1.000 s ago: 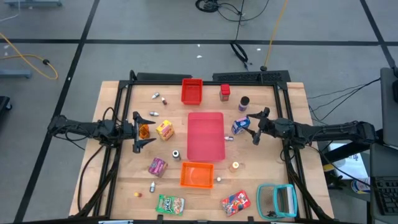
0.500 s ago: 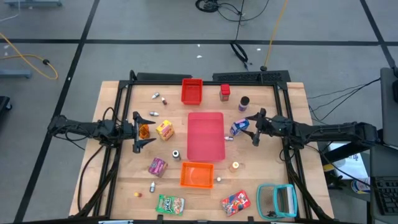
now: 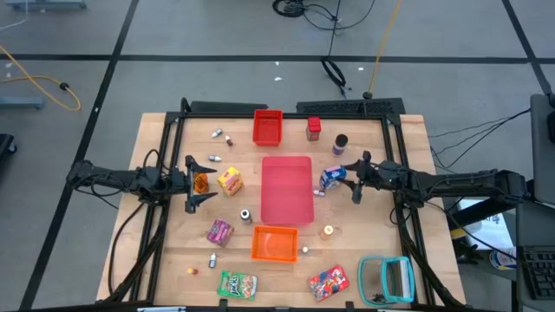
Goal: Pick & Place Kitchen Items
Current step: Put the blue cereal box into the pink bin
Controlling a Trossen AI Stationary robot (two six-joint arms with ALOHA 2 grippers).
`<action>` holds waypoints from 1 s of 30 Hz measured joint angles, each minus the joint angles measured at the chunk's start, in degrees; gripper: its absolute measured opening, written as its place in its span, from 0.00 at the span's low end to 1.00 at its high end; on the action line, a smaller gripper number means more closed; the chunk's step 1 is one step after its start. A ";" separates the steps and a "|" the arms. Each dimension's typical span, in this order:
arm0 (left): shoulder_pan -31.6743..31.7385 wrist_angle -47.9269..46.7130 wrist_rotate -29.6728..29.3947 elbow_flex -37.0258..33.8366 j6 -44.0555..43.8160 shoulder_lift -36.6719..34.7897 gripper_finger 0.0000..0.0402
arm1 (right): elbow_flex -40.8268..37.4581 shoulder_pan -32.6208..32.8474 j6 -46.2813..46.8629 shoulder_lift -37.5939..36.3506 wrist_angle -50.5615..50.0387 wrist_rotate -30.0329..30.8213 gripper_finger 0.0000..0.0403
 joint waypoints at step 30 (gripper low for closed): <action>0.02 2.83 -0.18 0.00 -2.62 -0.02 0.87 | 11.14 0.02 -1.53 0.92 -2.59 3.48 0.33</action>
